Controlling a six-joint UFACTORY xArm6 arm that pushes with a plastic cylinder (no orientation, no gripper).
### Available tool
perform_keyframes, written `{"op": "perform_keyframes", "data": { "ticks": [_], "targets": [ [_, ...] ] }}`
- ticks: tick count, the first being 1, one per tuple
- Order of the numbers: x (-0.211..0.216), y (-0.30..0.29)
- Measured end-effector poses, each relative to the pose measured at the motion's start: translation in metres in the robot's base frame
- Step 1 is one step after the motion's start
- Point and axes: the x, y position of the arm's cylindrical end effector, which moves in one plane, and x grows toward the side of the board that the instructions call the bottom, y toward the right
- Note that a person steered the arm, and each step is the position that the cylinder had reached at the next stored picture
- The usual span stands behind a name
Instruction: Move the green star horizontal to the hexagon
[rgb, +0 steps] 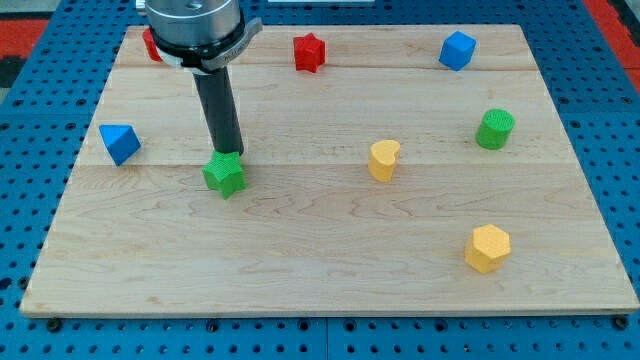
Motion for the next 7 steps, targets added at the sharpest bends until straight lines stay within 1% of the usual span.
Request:
{"op": "perform_keyframes", "data": {
  "ticks": [1,2,3,4,5,7],
  "targets": [
    [-0.006,-0.031],
    [0.030,-0.023],
    [0.056,0.010],
    [0.034,0.010],
    [0.026,0.040],
    [0.091,0.044]
  ]
}}
